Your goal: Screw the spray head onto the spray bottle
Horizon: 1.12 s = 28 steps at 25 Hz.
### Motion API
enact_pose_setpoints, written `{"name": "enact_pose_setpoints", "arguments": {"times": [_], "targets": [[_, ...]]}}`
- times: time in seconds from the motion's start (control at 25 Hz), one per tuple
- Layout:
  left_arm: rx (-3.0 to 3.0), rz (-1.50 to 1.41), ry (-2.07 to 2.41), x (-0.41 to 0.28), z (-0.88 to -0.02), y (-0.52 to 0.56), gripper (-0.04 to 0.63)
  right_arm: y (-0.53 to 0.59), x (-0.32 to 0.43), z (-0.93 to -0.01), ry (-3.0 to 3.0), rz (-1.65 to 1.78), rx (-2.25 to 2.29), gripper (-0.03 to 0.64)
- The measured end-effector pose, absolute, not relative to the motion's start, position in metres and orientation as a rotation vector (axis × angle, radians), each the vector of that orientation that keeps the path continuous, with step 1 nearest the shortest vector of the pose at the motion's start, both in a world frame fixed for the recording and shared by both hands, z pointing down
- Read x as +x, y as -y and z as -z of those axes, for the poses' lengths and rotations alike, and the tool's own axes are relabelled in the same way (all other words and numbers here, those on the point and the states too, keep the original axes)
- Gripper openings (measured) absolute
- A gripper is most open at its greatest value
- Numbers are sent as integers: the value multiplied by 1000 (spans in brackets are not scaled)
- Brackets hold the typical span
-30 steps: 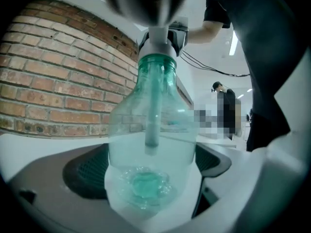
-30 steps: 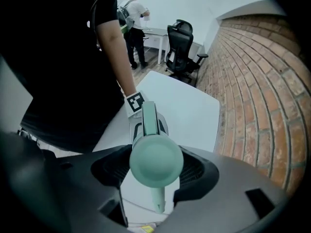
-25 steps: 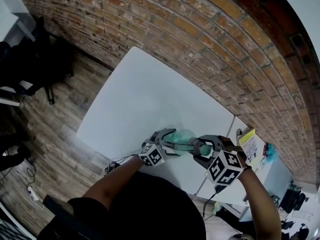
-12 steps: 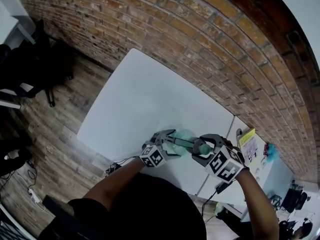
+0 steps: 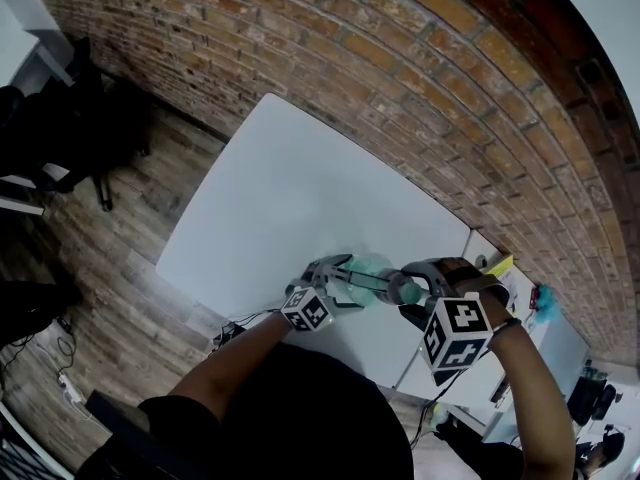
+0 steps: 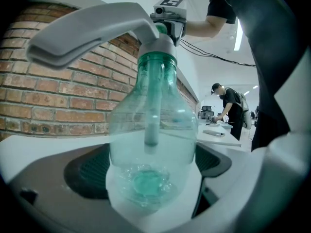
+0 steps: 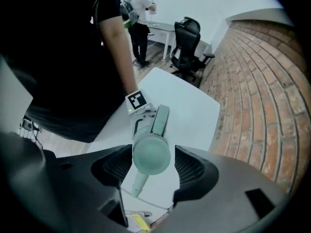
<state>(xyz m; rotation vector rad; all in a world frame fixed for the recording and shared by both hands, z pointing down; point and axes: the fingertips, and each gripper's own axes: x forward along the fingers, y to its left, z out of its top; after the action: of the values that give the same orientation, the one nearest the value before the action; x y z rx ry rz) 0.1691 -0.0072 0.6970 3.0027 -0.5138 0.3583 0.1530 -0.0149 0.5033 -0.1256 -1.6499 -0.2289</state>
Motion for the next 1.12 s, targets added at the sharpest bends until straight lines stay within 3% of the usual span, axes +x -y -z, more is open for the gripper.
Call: {"name": "enact_pose_setpoints", "arguments": {"times": [0.32,1.12], "targets": [[3002,-368,492,171,-697,8,545,8,151,-528,1578,273,-172,272],[3003,-352,552,160,-687,4,524,21,144,-528,1811,-375,352,272]]}}
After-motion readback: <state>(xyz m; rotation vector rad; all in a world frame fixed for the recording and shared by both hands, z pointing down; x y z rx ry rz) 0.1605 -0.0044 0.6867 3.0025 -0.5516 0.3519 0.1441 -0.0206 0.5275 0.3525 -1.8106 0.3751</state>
